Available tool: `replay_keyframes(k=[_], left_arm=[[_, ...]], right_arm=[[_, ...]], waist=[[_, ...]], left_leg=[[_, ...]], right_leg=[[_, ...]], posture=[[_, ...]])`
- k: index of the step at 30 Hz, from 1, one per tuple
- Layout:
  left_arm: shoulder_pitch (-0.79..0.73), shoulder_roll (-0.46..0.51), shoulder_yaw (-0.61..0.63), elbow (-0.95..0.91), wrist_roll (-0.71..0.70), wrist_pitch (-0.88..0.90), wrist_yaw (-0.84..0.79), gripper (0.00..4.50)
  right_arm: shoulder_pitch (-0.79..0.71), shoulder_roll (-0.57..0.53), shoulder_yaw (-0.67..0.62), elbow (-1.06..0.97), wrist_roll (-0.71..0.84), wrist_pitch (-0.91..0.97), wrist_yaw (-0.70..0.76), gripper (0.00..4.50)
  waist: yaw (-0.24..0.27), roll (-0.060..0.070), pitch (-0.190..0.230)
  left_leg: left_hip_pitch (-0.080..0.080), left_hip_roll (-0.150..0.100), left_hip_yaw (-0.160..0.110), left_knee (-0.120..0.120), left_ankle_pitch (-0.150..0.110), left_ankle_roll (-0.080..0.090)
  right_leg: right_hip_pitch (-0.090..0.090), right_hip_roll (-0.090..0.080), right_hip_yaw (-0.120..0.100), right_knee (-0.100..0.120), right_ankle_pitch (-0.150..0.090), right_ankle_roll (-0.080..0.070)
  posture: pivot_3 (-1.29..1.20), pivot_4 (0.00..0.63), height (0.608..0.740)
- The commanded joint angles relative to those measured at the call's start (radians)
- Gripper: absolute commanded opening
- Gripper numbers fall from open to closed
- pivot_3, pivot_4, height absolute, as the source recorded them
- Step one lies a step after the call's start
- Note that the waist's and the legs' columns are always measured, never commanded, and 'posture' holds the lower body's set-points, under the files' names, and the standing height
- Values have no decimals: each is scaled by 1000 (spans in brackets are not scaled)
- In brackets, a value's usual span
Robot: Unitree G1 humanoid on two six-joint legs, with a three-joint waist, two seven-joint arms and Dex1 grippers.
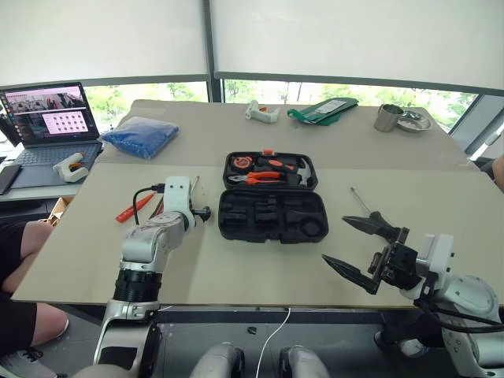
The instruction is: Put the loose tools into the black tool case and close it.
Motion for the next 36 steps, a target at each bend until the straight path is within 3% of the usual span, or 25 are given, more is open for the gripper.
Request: replay_keyframes(k=[1,4,11,15,18,23,26,31,36], left_arm=[[-29,-8,20,32,25,-20,-14,4246],[-29,-8,1,25,35,-2,-40,3506],[-20,8,26,0,46,-32,-92,889],[-10,24,42,-78,-1,-202,-246,889],[-18,104,10,-105,-2,-328,-421,889],[-169,223,-205,104,129,-723,-817,889],[-325,222,-396,399,309,-1054,-1009,889],[-524,94,-488,820,439,-1380,-1064,889],[-600,25,-533,1051,564,-1478,-972,889]], right_arm=[[-33,-21,-28,-12,33,25,3,4496],[-45,-27,-37,1,43,33,17,4500],[-57,-12,-28,3,75,40,29,4500],[-46,-4,-57,-10,92,49,4,4500],[-25,-14,-112,-19,116,66,-17,4500],[8,-54,-198,13,121,83,-3,4500],[18,-78,-211,50,101,75,35,4500],[7,-72,-194,49,87,73,42,4500],[53,-49,-188,12,54,53,34,4500]], waist=[[0,0,0],[1,0,0],[7,0,0],[6,0,0],[5,0,0],[9,0,0],[25,0,0],[18,0,0],[7,-1,1]], left_leg=[[0,0,0,0,0,0],[0,0,0,0,0,0],[-1,0,0,0,-1,1],[-3,0,0,1,-1,1],[-10,0,0,2,0,0],[-13,0,0,3,0,0],[-14,0,0,6,0,1],[-19,1,3,14,-4,8],[-25,1,3,19,-7,14]], right_leg=[[0,0,0,0,0,1],[0,0,0,0,0,1],[0,-1,0,-1,1,-2],[-2,-1,0,-1,1,-2],[-9,-1,0,0,3,-5],[-12,-1,-1,0,4,-7],[-11,-1,-3,-1,4,-6],[-11,-4,-4,-2,6,-3],[-14,-4,-6,-1,6,-1]], posture=[[0,150,740],[0,150,740],[0,150,740],[0,150,740],[0,150,740],[0,150,740],[0,150,740],[0,150,740],[0,150,740]])
